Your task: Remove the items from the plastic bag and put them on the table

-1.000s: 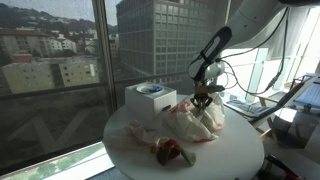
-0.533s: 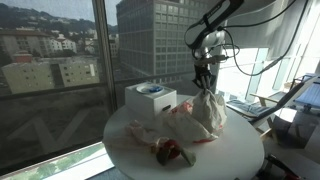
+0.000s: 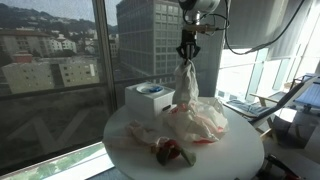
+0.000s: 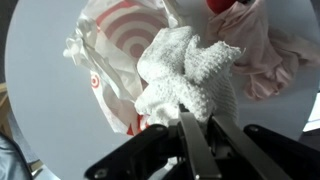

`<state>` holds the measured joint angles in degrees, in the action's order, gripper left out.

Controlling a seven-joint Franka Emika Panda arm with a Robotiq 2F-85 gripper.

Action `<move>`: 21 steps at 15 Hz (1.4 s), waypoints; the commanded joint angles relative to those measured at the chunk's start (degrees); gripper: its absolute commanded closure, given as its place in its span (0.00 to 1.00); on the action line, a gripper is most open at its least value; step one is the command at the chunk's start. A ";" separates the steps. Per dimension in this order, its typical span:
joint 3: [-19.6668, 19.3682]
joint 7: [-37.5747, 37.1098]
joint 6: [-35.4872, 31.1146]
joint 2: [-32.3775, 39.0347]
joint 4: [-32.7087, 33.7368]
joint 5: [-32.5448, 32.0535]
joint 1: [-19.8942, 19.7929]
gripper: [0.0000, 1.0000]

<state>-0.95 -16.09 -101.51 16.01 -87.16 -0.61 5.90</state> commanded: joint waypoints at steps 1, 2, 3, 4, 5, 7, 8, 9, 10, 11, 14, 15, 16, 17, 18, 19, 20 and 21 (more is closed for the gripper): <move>3.18 3.02 -3.38 -0.59 3.51 1.82 0.63 0.87; 4.09 3.91 -4.55 -0.40 3.68 2.32 0.93 0.87; 4.99 5.07 -5.61 -0.11 3.42 3.07 1.21 0.87; 5.95 6.41 -5.68 0.36 3.01 4.03 1.54 0.87; 6.89 7.47 -6.50 0.89 1.91 4.86 2.03 0.87; 8.42 9.13 -7.82 1.95 -0.44 5.75 3.07 0.87; 9.03 9.48 -8.73 2.91 -1.79 5.68 3.79 0.87; 9.45 9.77 -9.97 3.73 -3.34 5.11 4.43 0.87; 9.91 10.27 -11.31 4.91 -5.29 4.92 5.03 0.87; 10.30 10.74 -12.68 6.01 -6.99 4.97 5.56 0.87; 11.23 10.81 -21.04 10.26 -12.60 4.85 7.44 0.87; 11.25 10.51 -25.24 12.11 -14.24 4.39 8.15 0.87; 10.93 9.78 -29.41 14.68 -15.12 3.50 9.01 0.87; 10.68 9.45 -32.32 16.82 -15.66 2.88 9.71 0.87; 10.17 8.92 -35.45 19.18 -15.75 2.03 10.45 0.88; 9.65 8.58 -38.08 20.99 -16.01 1.05 11.11 0.88; 9.10 8.40 -39.46 22.76 -15.69 0.25 11.58 0.87; 8.53 8.08 -40.39 23.92 -15.61 -0.48 11.88 0.86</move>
<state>9.34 -6.80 -138.09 36.75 -103.57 1.13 16.30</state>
